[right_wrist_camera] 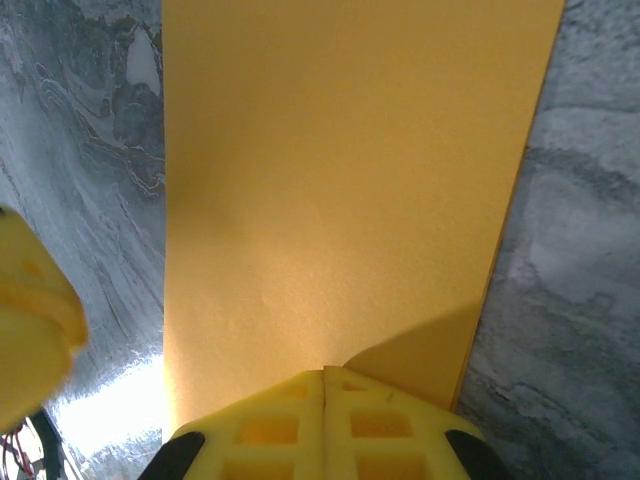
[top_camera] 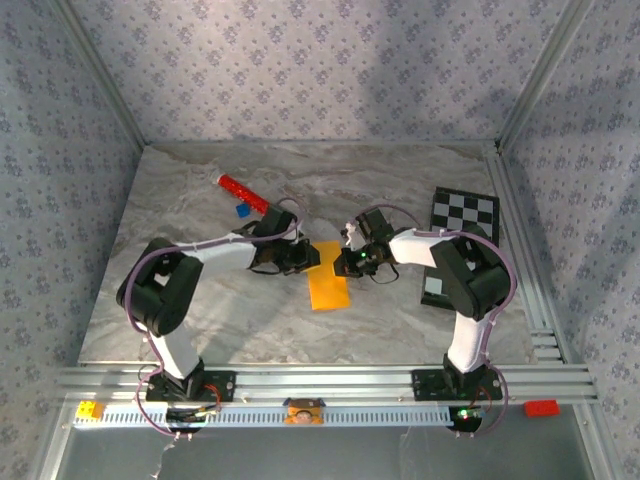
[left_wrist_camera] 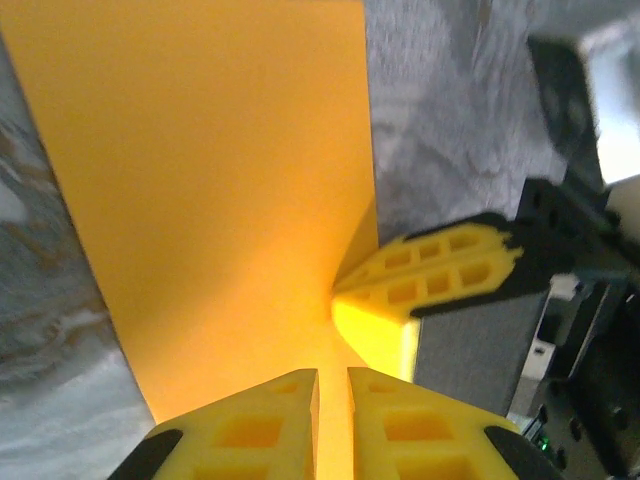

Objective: Fold a paper plane with a square sheet of paper (pick it up from the middle)
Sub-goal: First fold the square sheet of paper in half at the center of the table.

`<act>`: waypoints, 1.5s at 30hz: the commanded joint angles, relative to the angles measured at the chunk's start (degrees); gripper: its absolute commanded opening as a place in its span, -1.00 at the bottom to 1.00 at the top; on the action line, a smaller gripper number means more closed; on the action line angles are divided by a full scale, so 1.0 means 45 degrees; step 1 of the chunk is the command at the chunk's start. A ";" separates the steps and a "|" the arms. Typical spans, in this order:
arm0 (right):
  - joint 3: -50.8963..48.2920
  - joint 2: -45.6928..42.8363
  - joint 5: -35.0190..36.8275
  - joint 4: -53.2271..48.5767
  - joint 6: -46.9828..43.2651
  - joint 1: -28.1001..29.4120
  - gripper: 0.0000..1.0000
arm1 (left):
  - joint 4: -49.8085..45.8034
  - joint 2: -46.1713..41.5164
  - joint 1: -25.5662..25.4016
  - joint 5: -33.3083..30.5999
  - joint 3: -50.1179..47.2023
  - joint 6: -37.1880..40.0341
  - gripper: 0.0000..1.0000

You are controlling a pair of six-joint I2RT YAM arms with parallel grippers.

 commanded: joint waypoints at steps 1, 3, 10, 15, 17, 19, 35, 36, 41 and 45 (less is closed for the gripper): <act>-0.0801 0.0669 0.2002 -0.1996 0.0126 -0.0057 -1.00 | 0.0159 -0.0168 -0.0368 0.0515 -0.0562 -0.0267 -0.69; -0.0843 0.0679 0.2079 -0.1951 0.0158 -0.0057 -1.00 | 0.0308 -0.0206 -0.0660 0.0483 -0.0818 -0.0281 -0.69; -0.0924 0.0759 0.2158 -0.1860 0.0198 -0.0056 -1.00 | 0.0533 -0.0292 -0.1182 -0.0038 -0.2215 -0.0282 -0.70; -0.0944 0.0767 0.2102 -0.1765 0.0290 -0.0056 -1.00 | 0.0640 -0.0924 -0.1237 -0.0290 -0.2924 -0.0219 -0.70; -0.0937 0.0748 0.2082 -0.1758 0.0290 -0.0056 -1.00 | 0.0351 -0.1360 -0.1306 -0.0309 -0.2785 -0.0103 -0.69; -0.0944 0.0712 0.2074 -0.1748 0.0304 -0.0056 -1.00 | 0.0148 -0.1802 -0.1390 -0.0329 -0.2624 -0.0120 -0.68; -0.0891 0.0746 0.1988 -0.1694 0.0329 -0.0017 -1.00 | 0.0813 -0.1224 -0.2082 -0.0456 -0.3212 -0.0633 -0.67; -0.0876 0.0747 0.1914 -0.1676 0.0310 -0.0017 -1.00 | 0.0663 -0.1186 -0.2088 -0.0563 -0.3251 -0.0633 -0.67; -0.0491 0.0779 0.1513 -0.1824 0.0133 -0.0027 -1.00 | -0.0266 -0.1663 -0.2150 -0.1009 -0.2992 -0.0584 -0.67; -0.0060 0.0339 0.0678 -0.1757 0.0026 -0.0036 -0.97 | -0.0720 -0.2528 -0.2149 -0.1162 -0.2482 -0.0406 -0.66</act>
